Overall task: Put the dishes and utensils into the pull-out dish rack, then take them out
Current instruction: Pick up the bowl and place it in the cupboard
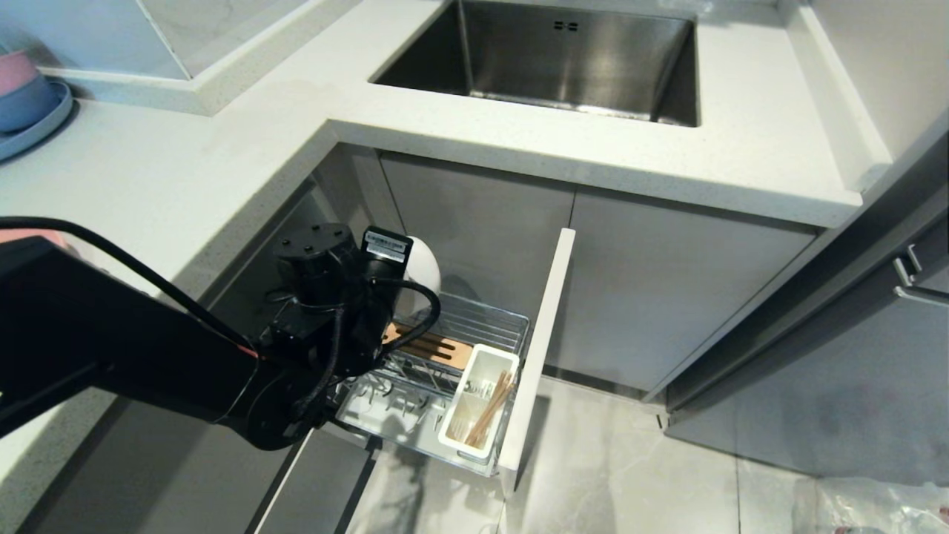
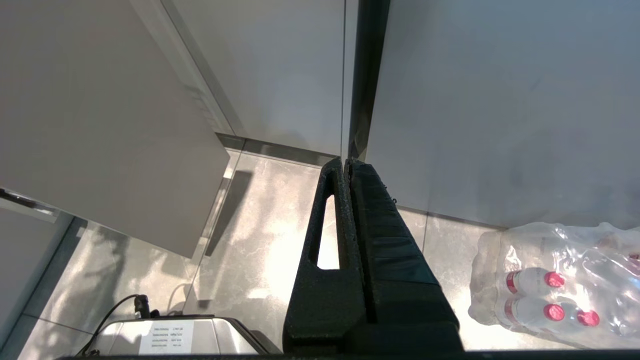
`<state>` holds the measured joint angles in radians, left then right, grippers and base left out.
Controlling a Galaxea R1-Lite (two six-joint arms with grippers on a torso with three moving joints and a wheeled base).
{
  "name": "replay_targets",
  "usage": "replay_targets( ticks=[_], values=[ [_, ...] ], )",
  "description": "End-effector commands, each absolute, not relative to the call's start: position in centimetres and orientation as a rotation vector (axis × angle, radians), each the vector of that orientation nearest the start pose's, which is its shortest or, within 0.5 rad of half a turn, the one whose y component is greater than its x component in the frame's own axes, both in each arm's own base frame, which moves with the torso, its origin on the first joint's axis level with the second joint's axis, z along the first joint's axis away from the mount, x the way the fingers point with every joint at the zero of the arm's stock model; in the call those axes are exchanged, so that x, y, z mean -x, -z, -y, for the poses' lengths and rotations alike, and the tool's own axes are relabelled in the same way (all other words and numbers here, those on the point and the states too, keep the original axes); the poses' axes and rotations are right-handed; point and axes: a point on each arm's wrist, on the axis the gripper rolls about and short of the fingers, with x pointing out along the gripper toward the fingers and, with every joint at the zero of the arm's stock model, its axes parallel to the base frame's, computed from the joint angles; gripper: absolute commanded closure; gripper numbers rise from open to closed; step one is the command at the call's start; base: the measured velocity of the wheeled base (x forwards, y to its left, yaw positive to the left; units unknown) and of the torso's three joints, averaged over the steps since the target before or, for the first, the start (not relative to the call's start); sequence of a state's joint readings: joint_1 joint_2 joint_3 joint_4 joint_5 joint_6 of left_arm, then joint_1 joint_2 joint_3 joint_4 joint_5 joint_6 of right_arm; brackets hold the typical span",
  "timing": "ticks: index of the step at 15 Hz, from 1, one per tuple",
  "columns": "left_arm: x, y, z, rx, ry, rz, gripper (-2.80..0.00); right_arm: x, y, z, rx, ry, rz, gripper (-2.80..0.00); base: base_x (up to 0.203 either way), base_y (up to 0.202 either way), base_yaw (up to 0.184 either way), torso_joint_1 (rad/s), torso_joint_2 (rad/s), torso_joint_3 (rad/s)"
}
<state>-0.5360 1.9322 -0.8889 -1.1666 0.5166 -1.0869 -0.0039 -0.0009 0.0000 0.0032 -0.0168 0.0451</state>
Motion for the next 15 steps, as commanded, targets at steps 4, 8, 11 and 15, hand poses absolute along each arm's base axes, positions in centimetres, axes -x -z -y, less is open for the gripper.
replay_targets(
  ticks=[4, 8, 11, 15],
  values=[
    [-32.2, -16.1, 18.0, 1.18, 0.071, 0.102, 0.0, 2.3, -7.5, 0.0, -0.045, 0.021, -0.004, 0.0, 0.0, 0.0, 0.0, 0.0, 0.0, 0.0],
    [-33.3, -13.8, 18.7, 1.236, 0.137, 0.206, 0.0, 2.3, -7.5, 0.0, -0.046, 0.021, -0.004, 0.0, 0.0, 0.0, 0.0, 0.0, 0.0, 0.0],
    [-33.4, -12.2, 19.1, 1.22, 0.136, 0.161, 0.0, 2.3, -7.5, 0.0, -0.046, 0.022, -0.004, 0.0, 0.0, 0.0, 0.0, 0.0, 0.0, 0.0],
    [-33.4, -10.6, 19.4, 1.205, 0.115, 0.119, 0.0, 2.3, -7.5, 0.0, -0.044, 0.021, -0.004, 0.0, 0.0, 0.0, 0.0, 0.0, 0.0, 0.0]
  ],
)
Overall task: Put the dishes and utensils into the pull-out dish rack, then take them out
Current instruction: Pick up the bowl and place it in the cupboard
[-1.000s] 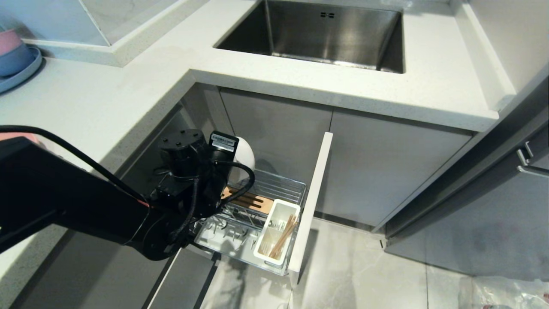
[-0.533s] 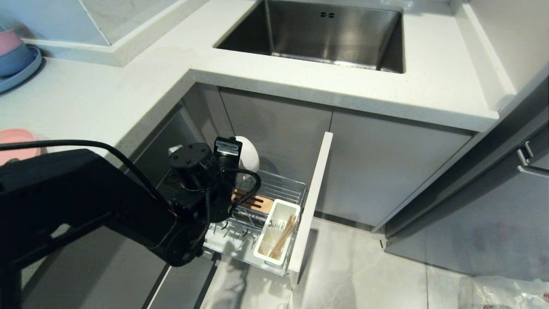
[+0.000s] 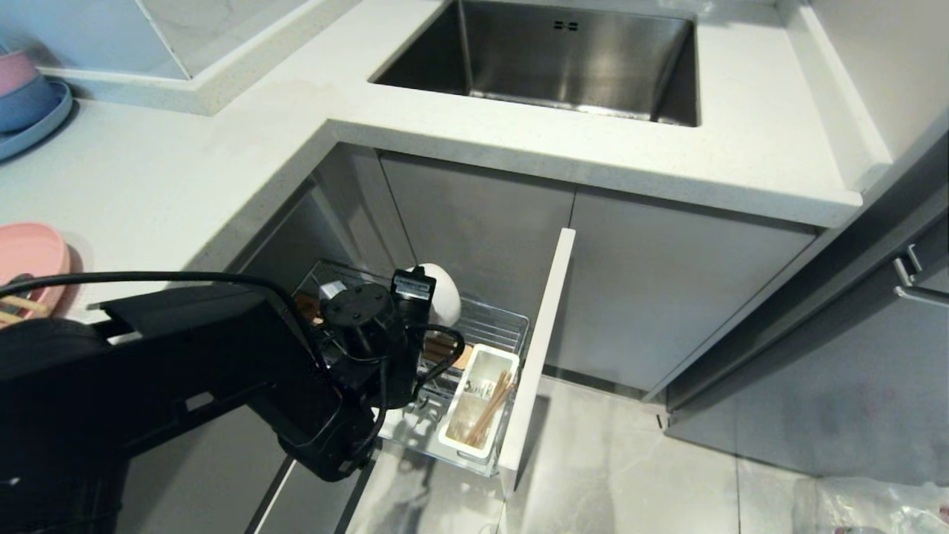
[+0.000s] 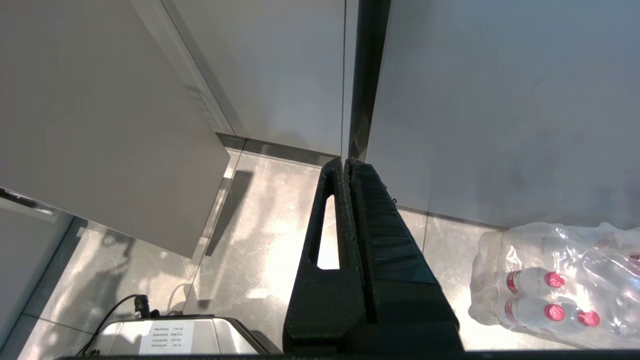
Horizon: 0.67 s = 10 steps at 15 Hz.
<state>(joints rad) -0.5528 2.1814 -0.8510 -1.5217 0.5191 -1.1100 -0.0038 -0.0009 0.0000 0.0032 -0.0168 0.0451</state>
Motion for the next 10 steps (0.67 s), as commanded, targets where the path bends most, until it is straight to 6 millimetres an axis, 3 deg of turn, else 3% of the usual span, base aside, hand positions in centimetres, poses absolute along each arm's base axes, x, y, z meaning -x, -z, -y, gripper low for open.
replay_targets(
  ticks=[1, 10],
  values=[
    [-33.4, -10.3, 19.4, 1.203, 0.112, 0.112, 0.0, 2.3, -7.5, 0.0, -0.046, 0.02, -0.004, 0.0, 0.0, 0.0, 0.0, 0.0, 0.0, 0.0],
    [-34.6, -10.0, 19.8, 1.244, 0.113, 0.132, 0.0, 2.3, -7.5, 0.0, -0.045, 0.02, -0.004, 0.0, 0.0, 0.0, 0.0, 0.0, 0.0, 0.0]
  ],
)
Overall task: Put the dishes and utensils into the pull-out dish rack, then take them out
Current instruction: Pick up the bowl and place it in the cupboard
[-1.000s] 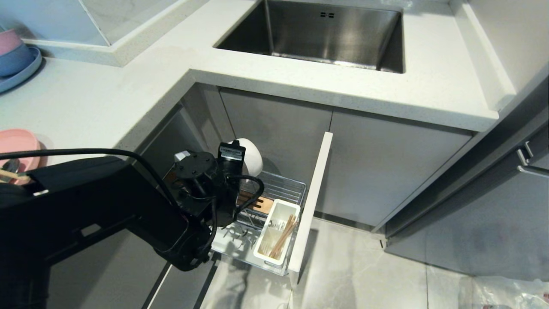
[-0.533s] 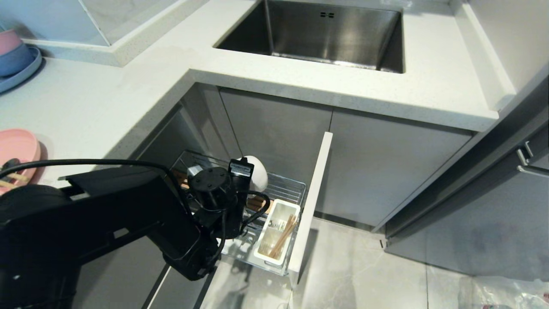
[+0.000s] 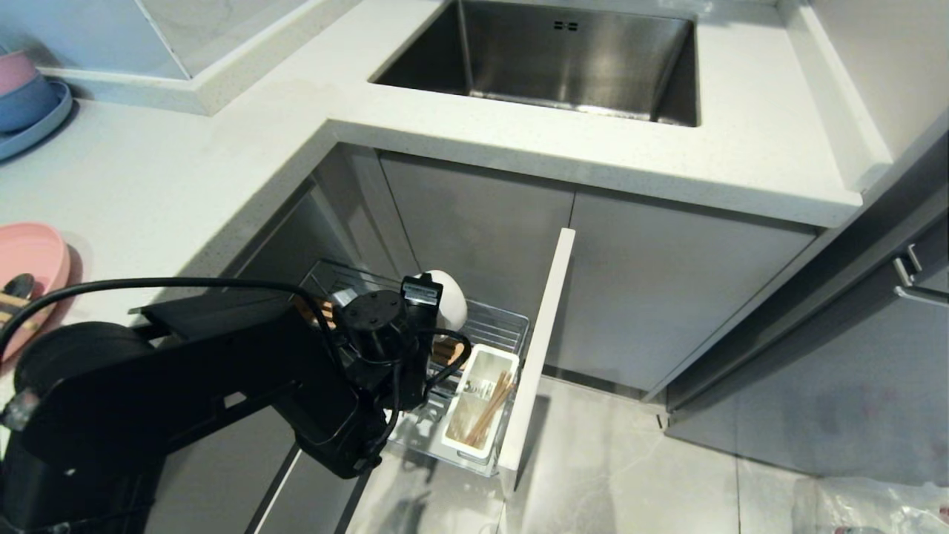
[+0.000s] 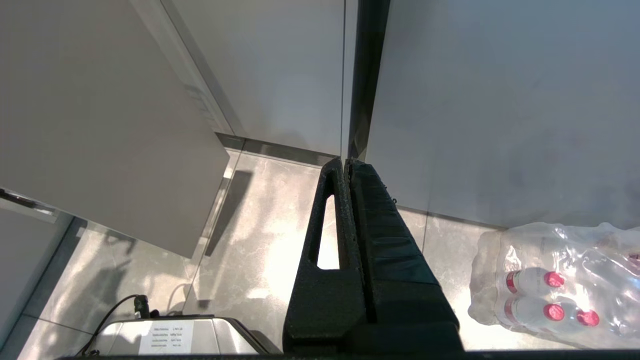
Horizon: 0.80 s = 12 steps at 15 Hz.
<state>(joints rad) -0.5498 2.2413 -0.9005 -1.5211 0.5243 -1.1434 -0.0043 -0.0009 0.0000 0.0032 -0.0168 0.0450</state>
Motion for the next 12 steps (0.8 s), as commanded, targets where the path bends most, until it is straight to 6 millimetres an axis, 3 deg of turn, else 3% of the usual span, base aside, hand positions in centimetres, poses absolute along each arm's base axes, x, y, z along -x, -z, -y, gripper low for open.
replay_targets(
  ticks=[1, 12],
  values=[
    [-34.92, -10.2, 19.55, 1.249, 0.108, 0.148, 0.0, 2.27, -7.47, 0.03, -0.045, 0.021, -0.004, 0.0, 0.0, 0.0, 0.0, 0.0, 0.0, 0.0],
    [-35.52, -10.62, 19.07, 1.355, 0.072, 0.2, 0.0, 2.27, -7.47, 0.03, -0.044, 0.02, -0.004, 0.0, 0.0, 0.0, 0.0, 0.0, 0.0, 0.0]
  ],
)
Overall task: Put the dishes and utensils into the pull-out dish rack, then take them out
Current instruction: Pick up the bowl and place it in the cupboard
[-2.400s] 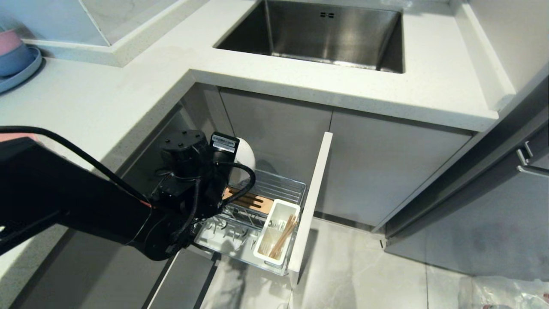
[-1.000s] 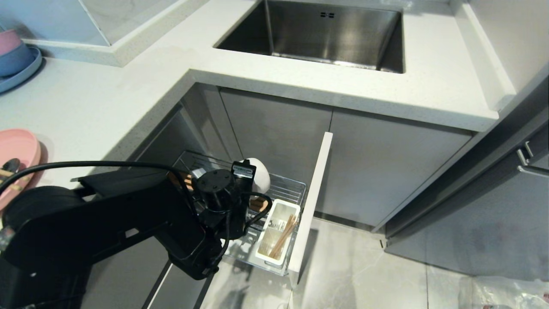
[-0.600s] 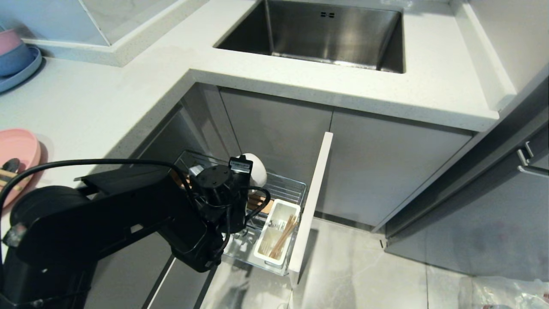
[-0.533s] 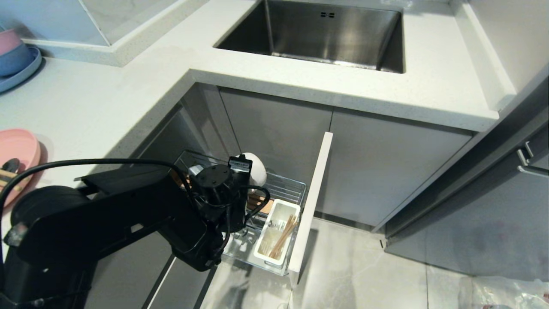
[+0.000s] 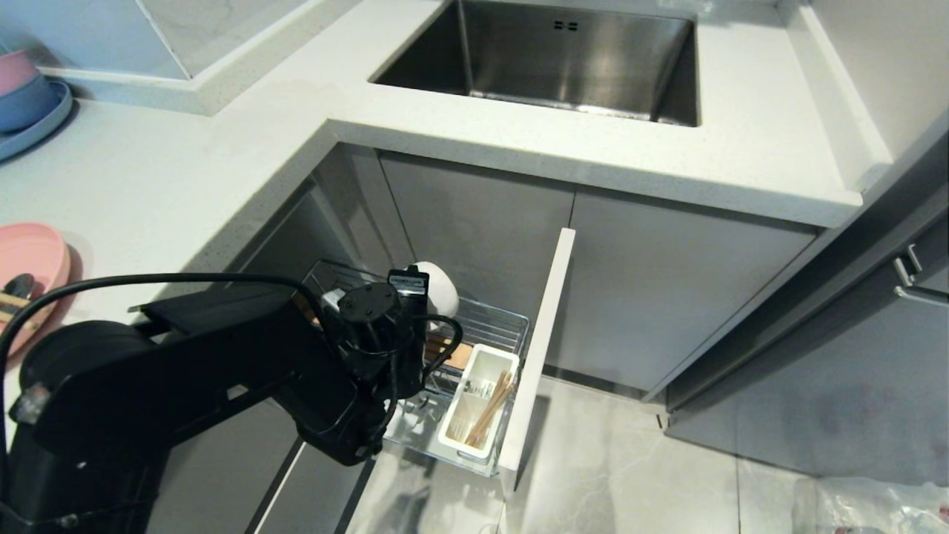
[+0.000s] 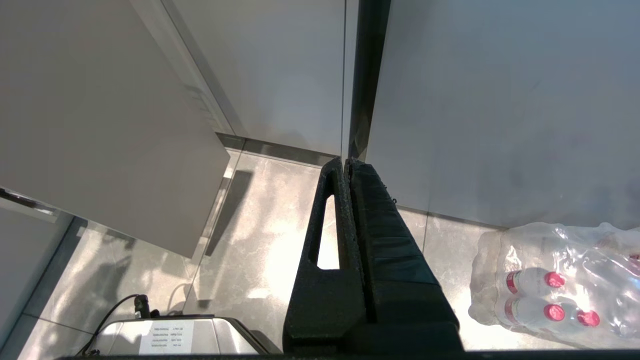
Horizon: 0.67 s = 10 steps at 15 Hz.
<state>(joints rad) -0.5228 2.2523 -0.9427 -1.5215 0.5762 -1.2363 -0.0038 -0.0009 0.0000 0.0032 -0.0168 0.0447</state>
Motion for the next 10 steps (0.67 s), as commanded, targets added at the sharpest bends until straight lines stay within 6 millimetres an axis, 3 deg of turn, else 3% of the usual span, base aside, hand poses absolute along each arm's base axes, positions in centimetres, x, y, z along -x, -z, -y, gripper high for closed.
replay_targets(
  ticks=[1, 10],
  values=[
    [-35.5, -10.6, 19.0, 1.372, 0.065, 0.205, 0.0, 2.3, -7.5, 0.0, -0.045, 0.02, -0.004, 0.0, 0.0, 0.0, 0.0, 0.0, 0.0, 0.0],
    [-34.8, -9.7, 18.7, 1.405, 0.031, 0.176, 0.0, 2.3, -7.5, 0.0, -0.045, 0.021, -0.004, 0.0, 0.0, 0.0, 0.0, 0.0, 0.0, 0.0]
  ],
)
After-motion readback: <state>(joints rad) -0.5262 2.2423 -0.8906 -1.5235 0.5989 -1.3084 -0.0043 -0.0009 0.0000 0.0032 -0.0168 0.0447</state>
